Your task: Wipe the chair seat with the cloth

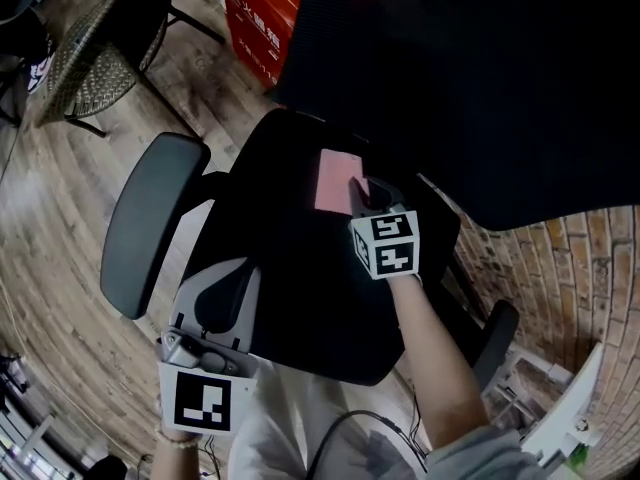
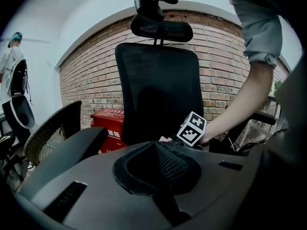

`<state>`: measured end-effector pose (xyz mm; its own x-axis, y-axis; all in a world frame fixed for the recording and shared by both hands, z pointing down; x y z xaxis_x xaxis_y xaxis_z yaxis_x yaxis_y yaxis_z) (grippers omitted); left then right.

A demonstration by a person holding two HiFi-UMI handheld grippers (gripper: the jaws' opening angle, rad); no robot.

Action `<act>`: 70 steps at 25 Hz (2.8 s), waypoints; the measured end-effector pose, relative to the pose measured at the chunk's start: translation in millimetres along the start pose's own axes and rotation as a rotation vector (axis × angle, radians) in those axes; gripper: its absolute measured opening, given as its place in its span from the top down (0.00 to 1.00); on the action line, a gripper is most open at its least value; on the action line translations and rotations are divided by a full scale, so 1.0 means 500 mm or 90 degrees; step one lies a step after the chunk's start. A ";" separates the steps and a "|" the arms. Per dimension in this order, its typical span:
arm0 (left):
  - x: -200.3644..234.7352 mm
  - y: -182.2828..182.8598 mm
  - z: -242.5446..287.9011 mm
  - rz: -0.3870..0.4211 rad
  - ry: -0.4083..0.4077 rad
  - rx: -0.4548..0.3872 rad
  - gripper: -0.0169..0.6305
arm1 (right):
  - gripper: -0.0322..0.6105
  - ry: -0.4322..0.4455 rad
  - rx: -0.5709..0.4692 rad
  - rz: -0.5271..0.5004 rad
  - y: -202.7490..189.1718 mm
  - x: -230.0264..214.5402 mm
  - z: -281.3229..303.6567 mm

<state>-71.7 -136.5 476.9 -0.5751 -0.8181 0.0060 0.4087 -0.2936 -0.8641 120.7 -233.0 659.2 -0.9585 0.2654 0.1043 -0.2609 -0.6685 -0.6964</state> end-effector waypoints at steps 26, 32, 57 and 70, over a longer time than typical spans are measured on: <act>-0.024 -0.052 -0.069 -0.014 0.026 0.011 0.95 | 0.86 0.057 0.040 0.024 -0.064 0.073 -0.071; -0.035 -0.090 -0.131 -0.018 0.047 0.027 0.95 | 0.86 0.138 0.030 0.017 -0.064 0.204 -0.109; -0.020 -0.114 -0.217 -0.040 0.096 0.037 0.95 | 0.86 0.350 0.027 -0.130 -0.078 0.502 -0.213; -0.033 -0.053 -0.105 -0.004 0.041 0.007 0.95 | 0.86 0.158 0.046 -0.098 -0.108 0.196 -0.147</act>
<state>-110.4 -89.3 473.4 -0.6217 -0.7829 -0.0211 0.4122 -0.3042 -0.8588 49.5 -119.7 654.8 -0.8522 0.5228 0.0221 -0.4167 -0.6525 -0.6329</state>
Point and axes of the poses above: the fingertips, and each gripper's own axes: z forward along the fingers, x to its left, y out of its top, the point moved 3 cm from there along -z, backward along the fingers, and after that the axes turned 9 degrees about -y, right-handed, at the moved point
